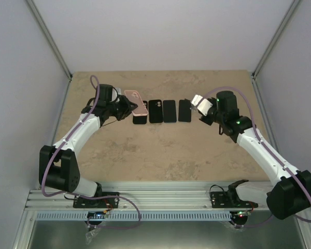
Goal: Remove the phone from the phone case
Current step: Place the phone at the center of the board.
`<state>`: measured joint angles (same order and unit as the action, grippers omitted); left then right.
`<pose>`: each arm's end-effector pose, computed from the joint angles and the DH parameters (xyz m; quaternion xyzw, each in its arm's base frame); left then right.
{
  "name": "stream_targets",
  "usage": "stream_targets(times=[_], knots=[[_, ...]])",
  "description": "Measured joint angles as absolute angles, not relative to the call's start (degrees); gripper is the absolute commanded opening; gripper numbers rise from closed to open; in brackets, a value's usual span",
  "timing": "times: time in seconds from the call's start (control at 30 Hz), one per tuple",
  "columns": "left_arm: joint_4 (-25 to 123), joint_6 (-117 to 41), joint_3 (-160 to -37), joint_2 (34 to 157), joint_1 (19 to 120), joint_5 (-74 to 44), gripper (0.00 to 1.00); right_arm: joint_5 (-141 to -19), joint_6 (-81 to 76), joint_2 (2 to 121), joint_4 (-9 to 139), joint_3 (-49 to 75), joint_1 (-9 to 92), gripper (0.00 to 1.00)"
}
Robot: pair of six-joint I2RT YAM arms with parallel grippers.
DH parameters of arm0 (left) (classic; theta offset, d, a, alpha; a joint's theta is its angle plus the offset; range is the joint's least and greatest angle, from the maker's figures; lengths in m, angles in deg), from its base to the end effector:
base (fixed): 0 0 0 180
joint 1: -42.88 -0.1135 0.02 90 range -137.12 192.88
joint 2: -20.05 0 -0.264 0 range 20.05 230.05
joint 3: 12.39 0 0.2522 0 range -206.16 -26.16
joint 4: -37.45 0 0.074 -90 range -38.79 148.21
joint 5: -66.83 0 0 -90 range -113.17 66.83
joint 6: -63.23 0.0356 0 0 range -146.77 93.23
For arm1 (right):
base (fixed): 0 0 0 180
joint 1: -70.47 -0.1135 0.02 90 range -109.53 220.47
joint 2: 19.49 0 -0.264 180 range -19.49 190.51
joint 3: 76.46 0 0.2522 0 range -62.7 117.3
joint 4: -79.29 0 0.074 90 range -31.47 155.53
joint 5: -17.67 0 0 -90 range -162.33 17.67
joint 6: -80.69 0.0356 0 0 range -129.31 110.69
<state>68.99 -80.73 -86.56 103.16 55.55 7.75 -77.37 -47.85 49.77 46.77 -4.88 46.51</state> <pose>0.3053 -0.0874 0.2685 -0.2041 0.8584 -0.4240 0.2044 0.2483 0.1138 0.3155 -0.4680 0.7290 -0.0254 0.4988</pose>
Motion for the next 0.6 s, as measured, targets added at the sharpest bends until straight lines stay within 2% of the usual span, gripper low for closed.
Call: stream_targets(times=[0.23, 0.6], knots=[[68.9, -80.8, -86.7, 103.2, 55.4, 7.8, 0.0, -79.7, -56.6, 48.6, 50.9, -15.2, 55.5, 0.0], [68.9, -80.7, -86.7, 103.2, 55.1, 7.8, 0.0, -78.0, -69.8, 54.9, 65.0, -22.2, 56.4, 0.01]])
